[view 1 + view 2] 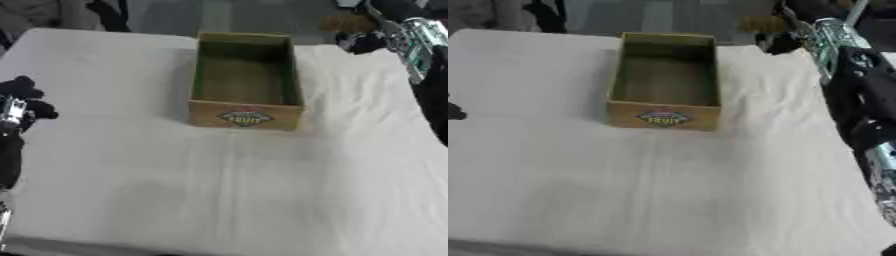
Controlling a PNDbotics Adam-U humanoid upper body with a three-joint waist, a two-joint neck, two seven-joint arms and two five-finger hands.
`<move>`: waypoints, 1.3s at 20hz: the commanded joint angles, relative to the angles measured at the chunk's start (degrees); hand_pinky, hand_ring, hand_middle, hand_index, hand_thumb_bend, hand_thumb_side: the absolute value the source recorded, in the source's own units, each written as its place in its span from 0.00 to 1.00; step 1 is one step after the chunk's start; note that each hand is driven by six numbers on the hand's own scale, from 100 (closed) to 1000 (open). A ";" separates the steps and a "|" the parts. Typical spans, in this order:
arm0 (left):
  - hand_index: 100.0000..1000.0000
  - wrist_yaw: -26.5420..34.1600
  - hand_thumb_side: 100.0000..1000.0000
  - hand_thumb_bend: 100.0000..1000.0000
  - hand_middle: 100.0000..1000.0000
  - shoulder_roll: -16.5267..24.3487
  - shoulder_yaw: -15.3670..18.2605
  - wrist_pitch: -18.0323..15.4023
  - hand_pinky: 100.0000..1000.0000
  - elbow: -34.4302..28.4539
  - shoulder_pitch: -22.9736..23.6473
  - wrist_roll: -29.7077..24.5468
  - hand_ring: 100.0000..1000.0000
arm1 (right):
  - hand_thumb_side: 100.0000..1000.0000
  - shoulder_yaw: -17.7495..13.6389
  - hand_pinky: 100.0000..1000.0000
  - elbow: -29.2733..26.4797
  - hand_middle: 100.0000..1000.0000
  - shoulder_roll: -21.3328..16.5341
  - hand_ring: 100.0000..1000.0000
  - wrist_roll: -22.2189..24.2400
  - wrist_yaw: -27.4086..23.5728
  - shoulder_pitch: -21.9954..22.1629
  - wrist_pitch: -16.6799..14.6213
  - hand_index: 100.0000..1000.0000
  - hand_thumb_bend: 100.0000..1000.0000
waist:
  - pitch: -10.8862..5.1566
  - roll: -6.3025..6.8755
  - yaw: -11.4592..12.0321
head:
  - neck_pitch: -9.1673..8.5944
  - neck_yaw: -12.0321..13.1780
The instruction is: Pick up objects on the table and place them in the box.
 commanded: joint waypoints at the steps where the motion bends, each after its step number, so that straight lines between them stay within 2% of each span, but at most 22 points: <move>1: 0.59 0.24 0.35 0.35 0.47 0.63 0.46 -0.10 0.51 -1.00 -0.22 -0.03 0.45 | 0.27 0.57 0.03 -3.15 0.08 -0.32 0.04 0.42 -1.33 -2.33 -1.16 0.23 0.00 | -1.39 0.20 0.24 | -0.21 -0.11; 14: 0.59 0.62 0.34 0.36 0.47 -0.09 -0.28 0.20 0.50 -0.94 -0.31 -0.64 0.45 | 0.27 2.36 0.03 -3.53 0.09 7.81 0.04 2.81 -1.30 -4.13 -3.71 0.23 0.00 | -1.86 1.06 3.04 | 0.21 -1.94; 26: 0.59 1.03 0.34 0.36 0.47 -0.98 -0.86 0.49 0.50 -1.09 -0.88 -1.13 0.45 | 0.29 2.93 0.06 -1.50 0.11 14.08 0.07 3.84 1.61 -1.81 -3.71 0.26 0.00 | -0.99 2.26 5.92 | 0.00 -3.71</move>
